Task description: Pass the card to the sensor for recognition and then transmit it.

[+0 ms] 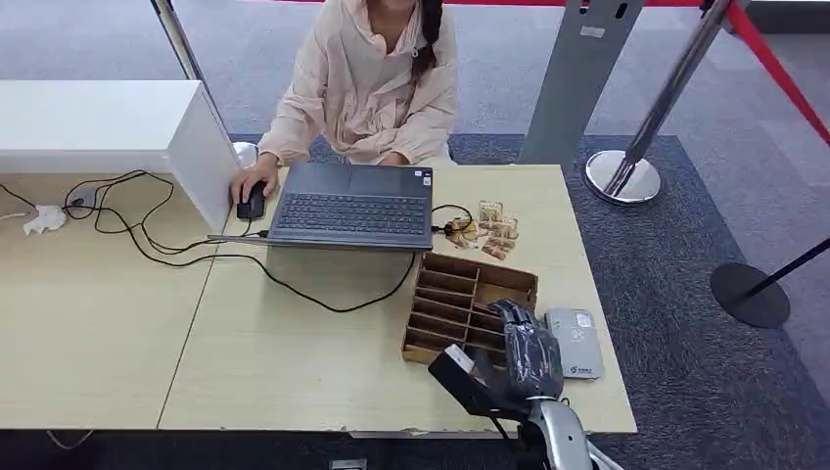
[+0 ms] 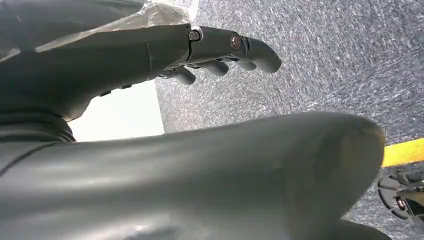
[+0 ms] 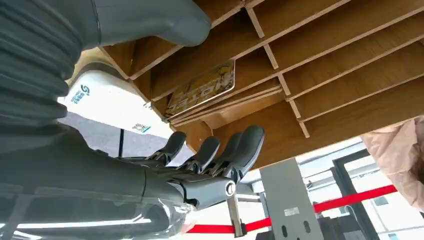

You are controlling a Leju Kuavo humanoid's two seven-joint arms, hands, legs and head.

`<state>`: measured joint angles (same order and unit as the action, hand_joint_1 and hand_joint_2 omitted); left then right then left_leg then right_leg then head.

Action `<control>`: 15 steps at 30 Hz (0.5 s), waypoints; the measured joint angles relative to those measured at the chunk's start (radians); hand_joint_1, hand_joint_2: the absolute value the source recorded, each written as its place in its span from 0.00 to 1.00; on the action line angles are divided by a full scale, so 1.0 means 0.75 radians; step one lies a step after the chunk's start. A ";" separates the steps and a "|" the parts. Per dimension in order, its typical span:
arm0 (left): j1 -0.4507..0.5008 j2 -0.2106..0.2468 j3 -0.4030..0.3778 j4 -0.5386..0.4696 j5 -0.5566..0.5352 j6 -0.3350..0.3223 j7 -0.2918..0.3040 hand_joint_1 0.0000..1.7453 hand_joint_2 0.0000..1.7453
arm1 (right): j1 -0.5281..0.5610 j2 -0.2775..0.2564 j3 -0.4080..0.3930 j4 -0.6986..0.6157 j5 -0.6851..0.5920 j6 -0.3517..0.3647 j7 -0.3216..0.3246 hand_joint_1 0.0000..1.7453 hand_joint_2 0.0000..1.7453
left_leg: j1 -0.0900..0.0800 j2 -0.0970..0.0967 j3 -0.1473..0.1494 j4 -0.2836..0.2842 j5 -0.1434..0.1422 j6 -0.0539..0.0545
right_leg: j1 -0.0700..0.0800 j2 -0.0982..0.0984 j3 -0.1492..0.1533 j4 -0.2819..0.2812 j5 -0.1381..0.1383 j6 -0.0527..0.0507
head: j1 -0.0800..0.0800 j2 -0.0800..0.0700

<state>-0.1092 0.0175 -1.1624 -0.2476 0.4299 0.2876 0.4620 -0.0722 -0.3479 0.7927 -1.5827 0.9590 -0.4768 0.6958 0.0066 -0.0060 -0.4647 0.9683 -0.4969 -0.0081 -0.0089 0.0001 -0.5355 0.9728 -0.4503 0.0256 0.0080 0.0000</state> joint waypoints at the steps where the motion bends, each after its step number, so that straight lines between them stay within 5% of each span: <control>1: 0.000 0.000 0.000 0.000 0.000 0.000 0.000 0.00 0.00 | 0.000 0.000 0.000 0.001 0.000 -0.001 0.000 0.31 1.00 | 0.000 0.000 0.000 0.000 0.000 0.000 | 0.000 0.000 0.000 0.000 0.000 0.000 | 0.000 0.000; 15: 0.001 0.001 0.000 0.000 0.010 0.011 -0.021 0.00 0.00 | 0.061 0.002 -0.096 0.016 0.053 0.001 0.000 0.32 1.00 | 0.000 0.000 0.000 0.000 0.000 0.000 | 0.000 0.000 0.000 0.000 0.000 0.000 | 0.000 0.000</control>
<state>-0.1087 0.0183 -1.1620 -0.2476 0.4372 0.2960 0.4463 -0.0267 -0.3468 0.7210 -1.5705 0.9987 -0.4761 0.6958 0.0065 -0.0059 -0.4648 0.9683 -0.4970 -0.0082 -0.0089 0.0001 -0.5355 0.9727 -0.4503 0.0256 0.0080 0.0000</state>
